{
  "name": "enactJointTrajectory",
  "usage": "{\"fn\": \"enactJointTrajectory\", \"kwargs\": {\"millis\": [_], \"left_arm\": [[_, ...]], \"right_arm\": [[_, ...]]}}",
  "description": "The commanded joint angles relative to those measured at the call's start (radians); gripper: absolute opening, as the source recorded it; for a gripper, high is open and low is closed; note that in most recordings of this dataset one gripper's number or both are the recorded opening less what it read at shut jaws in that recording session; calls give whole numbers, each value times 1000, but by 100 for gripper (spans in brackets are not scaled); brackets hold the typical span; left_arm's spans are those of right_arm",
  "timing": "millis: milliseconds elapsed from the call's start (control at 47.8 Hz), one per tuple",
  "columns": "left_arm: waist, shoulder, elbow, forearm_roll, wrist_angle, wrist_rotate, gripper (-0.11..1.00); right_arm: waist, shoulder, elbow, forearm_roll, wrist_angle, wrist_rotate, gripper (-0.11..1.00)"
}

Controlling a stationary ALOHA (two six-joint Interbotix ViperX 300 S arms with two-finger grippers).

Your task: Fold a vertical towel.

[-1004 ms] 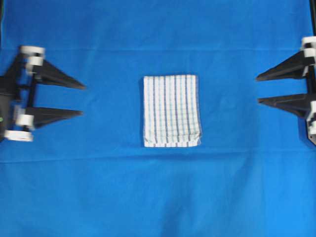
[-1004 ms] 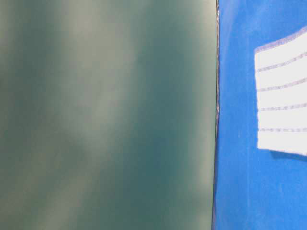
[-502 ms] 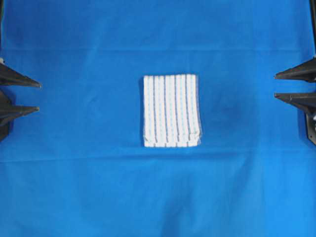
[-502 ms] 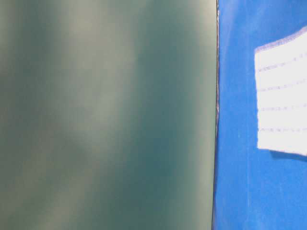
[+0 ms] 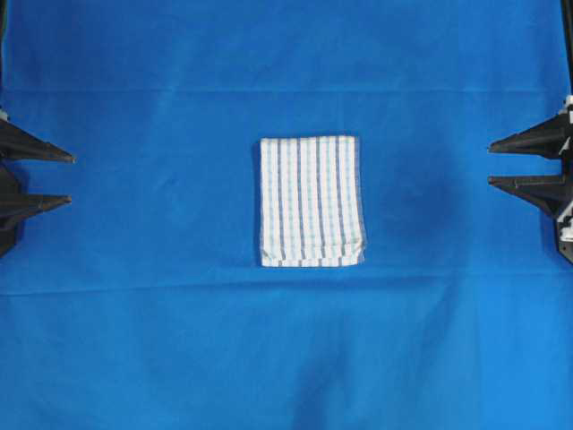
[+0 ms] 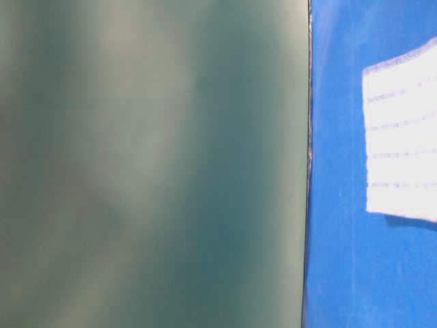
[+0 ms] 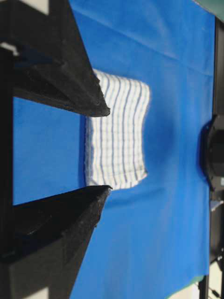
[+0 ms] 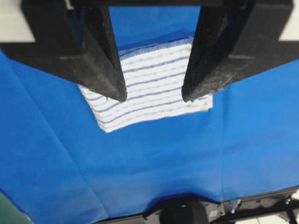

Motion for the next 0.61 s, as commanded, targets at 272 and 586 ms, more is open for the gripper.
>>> {"fn": "enactJointTrajectory", "kwargs": {"millis": [272,586], "left_arm": [[3,12,-11,0,-8,-2,58],[2,12,-11,0,-5,-3,58]], "right_arm": [[-3,9,-17,-2,0,0,57],[-3,9,-20,-3,6,-2,57]]}}
